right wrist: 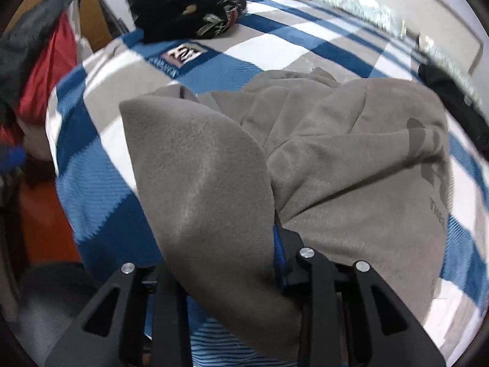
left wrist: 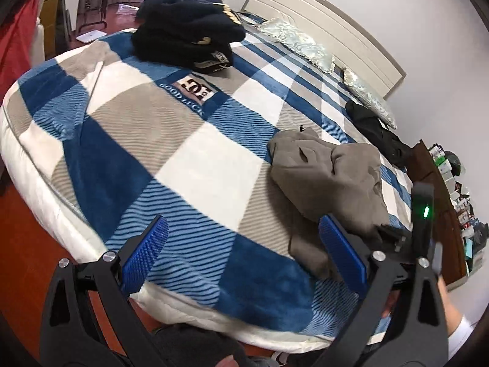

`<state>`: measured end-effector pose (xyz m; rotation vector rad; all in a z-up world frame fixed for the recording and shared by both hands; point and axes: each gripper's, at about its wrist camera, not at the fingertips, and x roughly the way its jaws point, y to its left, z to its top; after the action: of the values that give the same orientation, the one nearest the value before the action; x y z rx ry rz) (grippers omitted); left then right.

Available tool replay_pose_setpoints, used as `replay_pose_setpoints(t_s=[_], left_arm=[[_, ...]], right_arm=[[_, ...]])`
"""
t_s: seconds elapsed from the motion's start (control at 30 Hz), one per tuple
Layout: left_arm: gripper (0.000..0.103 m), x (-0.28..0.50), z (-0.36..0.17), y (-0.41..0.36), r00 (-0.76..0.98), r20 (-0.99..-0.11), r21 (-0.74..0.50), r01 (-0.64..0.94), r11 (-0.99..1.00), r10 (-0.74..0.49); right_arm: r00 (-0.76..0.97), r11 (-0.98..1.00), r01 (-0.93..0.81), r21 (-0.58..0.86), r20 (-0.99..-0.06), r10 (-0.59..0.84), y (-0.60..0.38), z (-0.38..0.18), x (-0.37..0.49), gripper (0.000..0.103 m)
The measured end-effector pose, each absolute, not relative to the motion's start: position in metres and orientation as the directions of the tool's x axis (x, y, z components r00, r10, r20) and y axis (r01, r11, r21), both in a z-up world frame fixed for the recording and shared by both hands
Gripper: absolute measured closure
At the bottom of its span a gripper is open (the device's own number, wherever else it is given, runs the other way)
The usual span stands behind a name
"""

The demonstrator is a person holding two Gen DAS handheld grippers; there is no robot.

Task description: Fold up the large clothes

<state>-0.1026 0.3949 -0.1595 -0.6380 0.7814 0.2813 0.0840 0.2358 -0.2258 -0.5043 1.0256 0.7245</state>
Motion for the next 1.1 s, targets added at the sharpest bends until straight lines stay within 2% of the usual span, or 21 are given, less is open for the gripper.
replay_pose_setpoints(t_s=[0.1,0.17,0.27,0.37,0.4,0.47,0.57,0.67,0.8,0.9,0.97,1.0,1.07,1.1], left_arm=[[0.006,-0.101,-0.159,0.394,0.679,-0.734,-0.418,-0.464,0.781,0.011],[0.006,-0.096,-0.155,0.389,0.684,-0.729,-0.417,-0.452,0.789,0.006],[0.006,-0.084,-0.144,0.379,0.699,-0.715,-0.416,-0.42,0.807,-0.004],[0.006,-0.071,-0.131,0.369,0.714,-0.7,-0.399,-0.387,0.832,-0.004],[0.006,-0.066,-0.127,0.366,0.721,-0.693,-0.399,-0.374,0.838,-0.008],[0.006,-0.055,-0.121,0.359,0.734,-0.679,-0.404,-0.35,0.845,-0.02],[0.006,-0.03,-0.117,0.34,0.743,-0.667,-0.405,-0.3,0.864,-0.055],[0.006,0.002,-0.118,0.308,0.767,-0.628,-0.448,-0.224,0.865,-0.127],[0.006,0.036,-0.13,0.266,0.778,-0.571,-0.53,-0.107,0.841,-0.261],[0.006,0.054,-0.15,0.246,0.739,-0.591,-0.557,-0.083,0.826,-0.324],[0.006,0.06,-0.166,0.239,0.709,-0.626,-0.552,-0.108,0.827,-0.325],[0.006,0.059,-0.179,0.237,0.691,-0.645,-0.55,-0.123,0.826,-0.326],[0.006,0.053,-0.197,0.235,0.672,-0.669,-0.542,-0.15,0.827,-0.316],[0.006,0.049,-0.204,0.236,0.667,-0.677,-0.537,-0.159,0.828,-0.311]], right_arm=[[0.353,0.644,-0.761,-0.073,-0.88,0.318,0.234,-0.231,0.072,0.058],[0.319,0.621,-0.783,-0.012,-0.866,0.385,0.227,-0.223,0.069,0.026],[0.268,0.595,-0.798,0.099,-0.826,0.497,0.206,-0.197,0.058,0.008],[0.153,0.551,-0.773,0.314,-0.751,0.642,0.167,-0.169,0.053,0.007],[0.099,0.524,-0.732,0.435,-0.693,0.714,0.139,-0.156,0.054,0.006],[0.091,0.485,-0.665,0.568,-0.583,0.807,0.097,-0.139,0.062,0.004],[0.117,0.444,-0.545,0.711,-0.46,0.88,0.053,-0.132,0.096,0.004],[0.121,0.391,-0.401,0.828,-0.376,0.919,0.034,-0.152,0.135,0.004],[0.105,0.309,-0.263,0.914,-0.291,0.951,0.03,-0.195,0.158,0.004],[0.151,0.332,-0.145,0.932,-0.311,0.938,0.018,-0.24,0.155,0.004],[0.172,0.293,-0.097,0.951,-0.274,0.946,0.009,-0.267,0.149,0.006],[0.177,0.298,-0.095,0.95,-0.278,0.944,0.008,-0.273,0.145,0.011],[0.185,0.306,-0.089,0.948,-0.286,0.94,0.005,-0.287,0.136,0.027],[0.184,0.298,-0.083,0.951,-0.279,0.942,0.004,-0.292,0.134,0.03]])
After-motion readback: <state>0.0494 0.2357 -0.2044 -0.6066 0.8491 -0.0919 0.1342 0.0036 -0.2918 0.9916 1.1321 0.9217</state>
